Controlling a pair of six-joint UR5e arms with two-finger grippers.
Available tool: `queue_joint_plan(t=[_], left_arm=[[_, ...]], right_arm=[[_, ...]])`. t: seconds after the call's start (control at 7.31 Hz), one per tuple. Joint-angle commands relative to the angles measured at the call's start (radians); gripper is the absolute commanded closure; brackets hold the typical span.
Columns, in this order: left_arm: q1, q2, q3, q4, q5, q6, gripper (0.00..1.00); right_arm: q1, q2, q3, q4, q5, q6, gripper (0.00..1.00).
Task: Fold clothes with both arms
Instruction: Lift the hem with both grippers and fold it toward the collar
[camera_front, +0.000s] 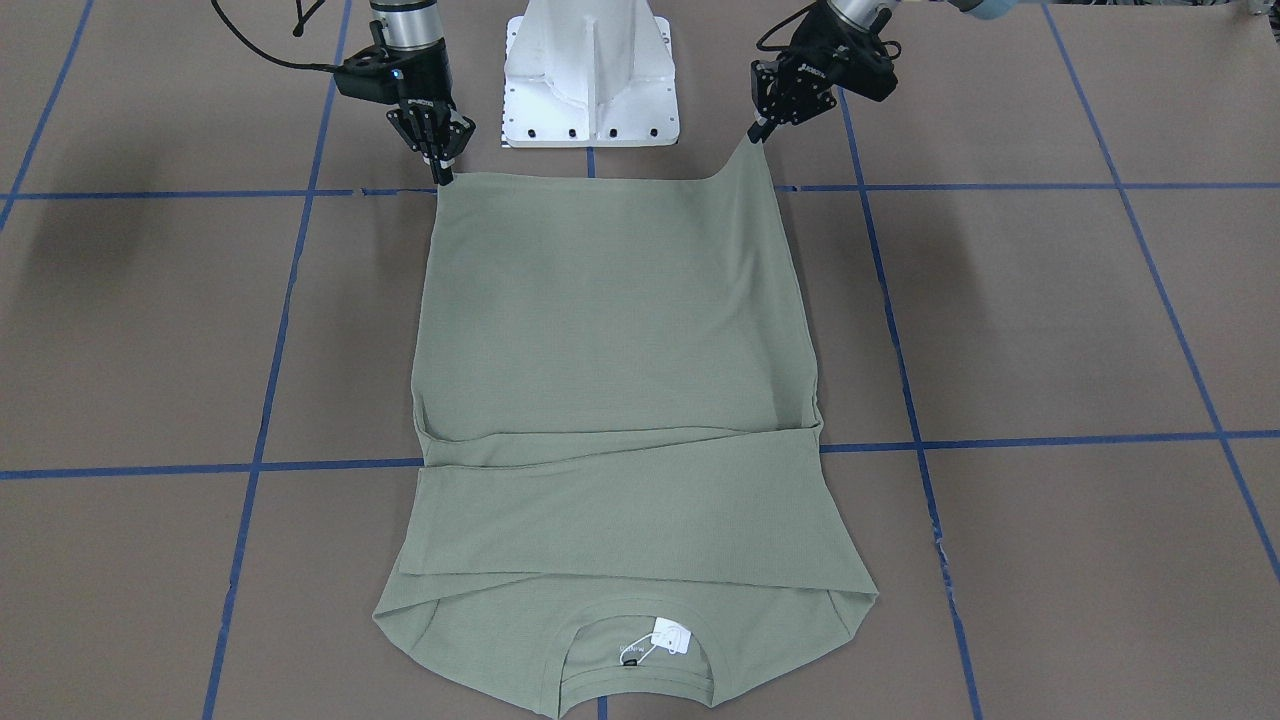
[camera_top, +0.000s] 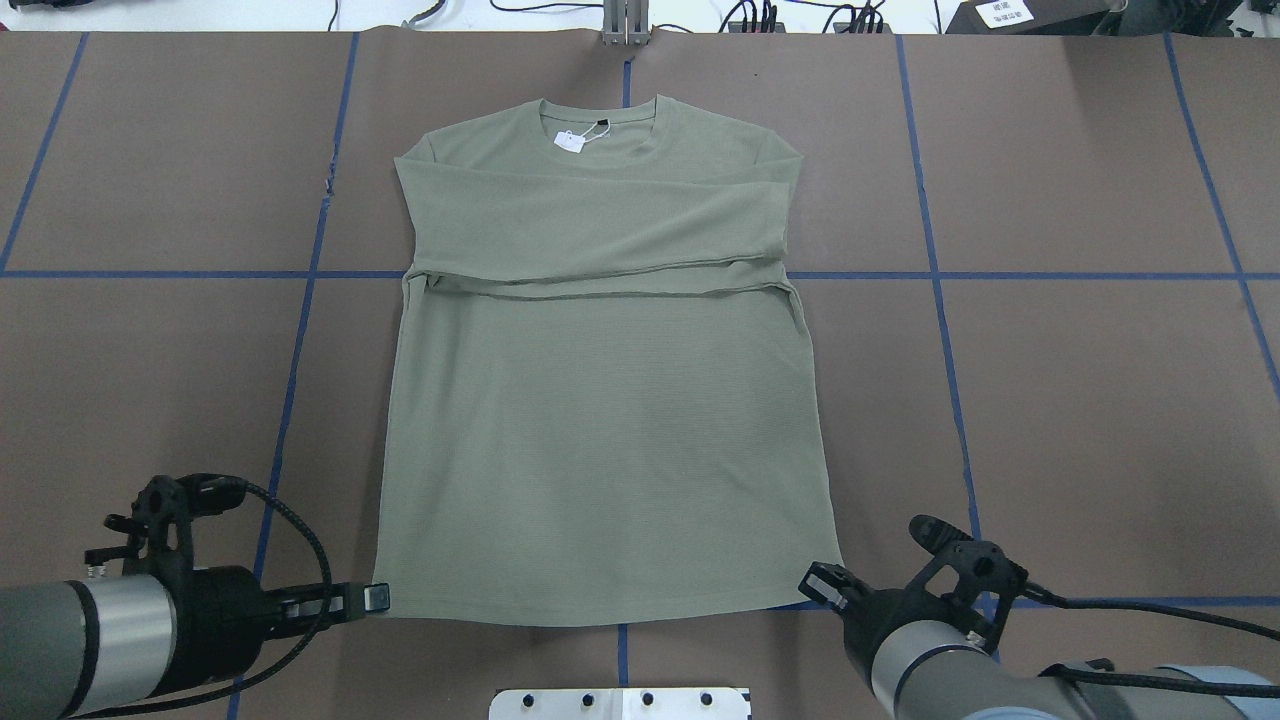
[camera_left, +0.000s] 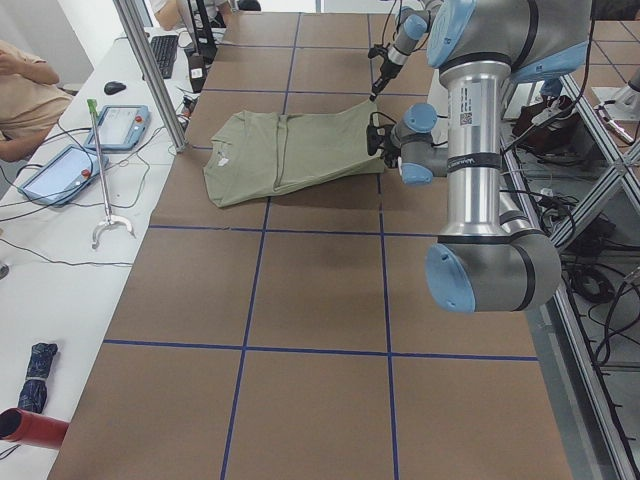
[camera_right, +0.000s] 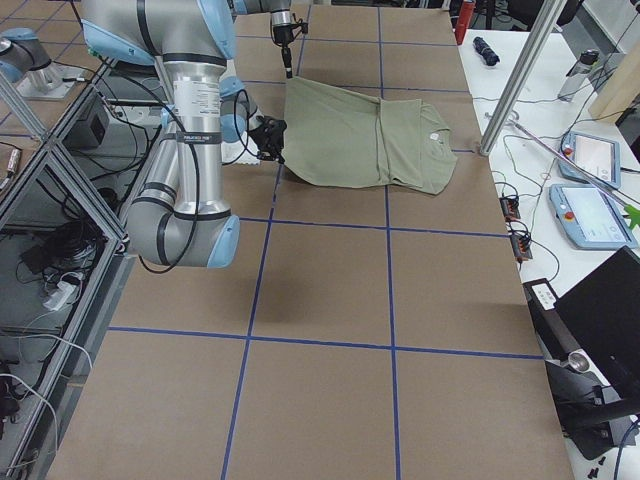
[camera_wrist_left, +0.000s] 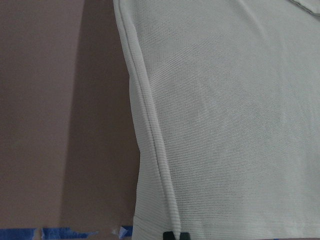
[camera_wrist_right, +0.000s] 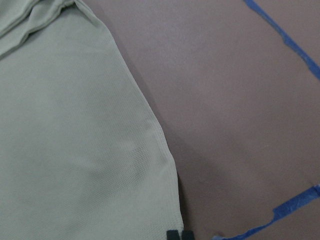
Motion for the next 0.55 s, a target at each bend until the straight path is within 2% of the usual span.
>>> queue_joint_plan(t=[0.0,0.14,0.27,0.41], left_arm=[[-0.016,0.033,-0.279,0.169,-0.120,-0.002,1.00],[-0.061,-0.003,-0.347,0.266,-0.223,0.000,1.00],[-0.139,-0.069,-0.324,0.334,-0.271,0.012,1.00],[-0.178,-0.158,-0.243,0.365,-0.274,0.030,1.00]], right_arm=[[-0.002,0.051,0.307,-0.366,0.101,-0.019,1.00],[0.045,0.125,0.308,-0.407,0.153,-0.093,1.00],[0.079,0.172,0.295,-0.420,0.159,-0.200,1.00],[0.133,0.248,0.237,-0.421,0.169,-0.279,1.00]])
